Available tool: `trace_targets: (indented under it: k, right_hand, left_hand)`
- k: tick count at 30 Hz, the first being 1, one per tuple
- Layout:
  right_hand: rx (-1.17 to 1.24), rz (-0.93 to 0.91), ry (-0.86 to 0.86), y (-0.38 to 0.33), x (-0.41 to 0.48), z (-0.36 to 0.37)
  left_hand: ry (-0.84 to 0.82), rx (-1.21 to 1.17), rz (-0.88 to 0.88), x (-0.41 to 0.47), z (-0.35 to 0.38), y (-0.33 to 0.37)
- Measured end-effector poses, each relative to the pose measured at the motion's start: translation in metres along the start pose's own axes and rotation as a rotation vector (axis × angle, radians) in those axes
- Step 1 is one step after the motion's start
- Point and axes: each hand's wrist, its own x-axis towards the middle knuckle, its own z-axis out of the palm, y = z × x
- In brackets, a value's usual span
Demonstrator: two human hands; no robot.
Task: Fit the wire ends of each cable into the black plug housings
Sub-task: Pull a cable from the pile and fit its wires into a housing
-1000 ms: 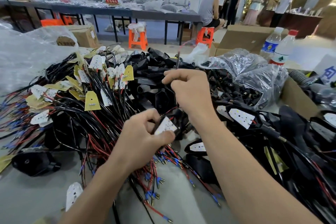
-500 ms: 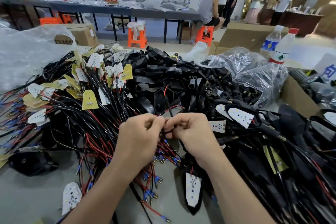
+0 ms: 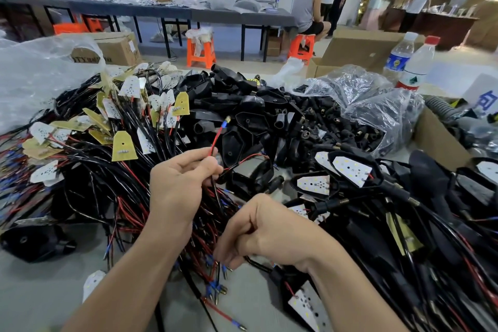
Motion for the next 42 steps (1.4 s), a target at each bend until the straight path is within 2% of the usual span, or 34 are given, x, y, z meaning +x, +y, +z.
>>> trace_targets:
  k: [3, 6, 10, 13, 16, 21, 24, 26, 28, 31, 36, 38, 40, 42]
  right_hand:
    - [0.056, -0.001, -0.031, -0.001, -0.003, -0.005]
    - [0.146, -0.055, -0.032, -0.004, -0.007, -0.012]
    - [0.433, -0.196, 0.316, -0.002, -0.005, -0.025]
    - [0.534, -0.164, 0.486, -0.001, 0.000, -0.025]
    - [0.392, -0.087, 0.627, -0.002, 0.011, -0.010]
    - [0.197, -0.172, 0.832, -0.011, 0.027, -0.009]
    - [0.183, -0.168, 0.832, -0.017, 0.027, -0.014]
    - [0.094, -0.133, 0.833, -0.019, 0.027, -0.017]
    - [-0.002, -0.083, 0.826, -0.021, 0.027, -0.020]
    - [-0.117, 0.001, 0.782, -0.033, 0.025, -0.028]
    - [-0.530, 0.029, 0.918, -0.071, 0.015, -0.091]
    - [-0.795, 0.193, 0.847, -0.083, 0.022, -0.129]
    - [-1.054, 0.417, 0.673, -0.083, 0.035, -0.161]
    - [-1.215, 0.584, 0.479, -0.073, 0.047, -0.177]
  left_hand:
    - [0.092, -0.077, 0.053, 0.002, -0.001, 0.004]
    - [0.081, -0.113, 0.075, 0.004, -0.003, 0.007]
    - [0.029, -0.034, 0.094, 0.002, -0.002, 0.006]
    - [-0.035, 0.024, 0.120, -0.002, 0.003, 0.004]
    - [-0.057, 0.041, 0.097, -0.004, 0.006, 0.002]
    - [-0.170, 0.155, 0.106, -0.006, 0.006, -0.001]
    - [-0.159, 0.212, 0.132, -0.006, 0.003, 0.000]
    - [-0.138, 0.274, 0.213, -0.008, 0.003, 0.000]
    - [-0.134, 0.253, 0.268, -0.011, 0.005, 0.001]
    - [-0.108, 0.225, 0.254, -0.010, 0.009, -0.002]
    - [-0.076, 0.269, 0.224, -0.005, 0.008, -0.008]
    - [-0.124, 0.331, 0.232, -0.005, 0.010, -0.007]
    - [-0.145, 0.387, 0.240, -0.008, 0.011, -0.007]
    - [-0.119, 0.426, 0.256, -0.012, 0.013, -0.007]
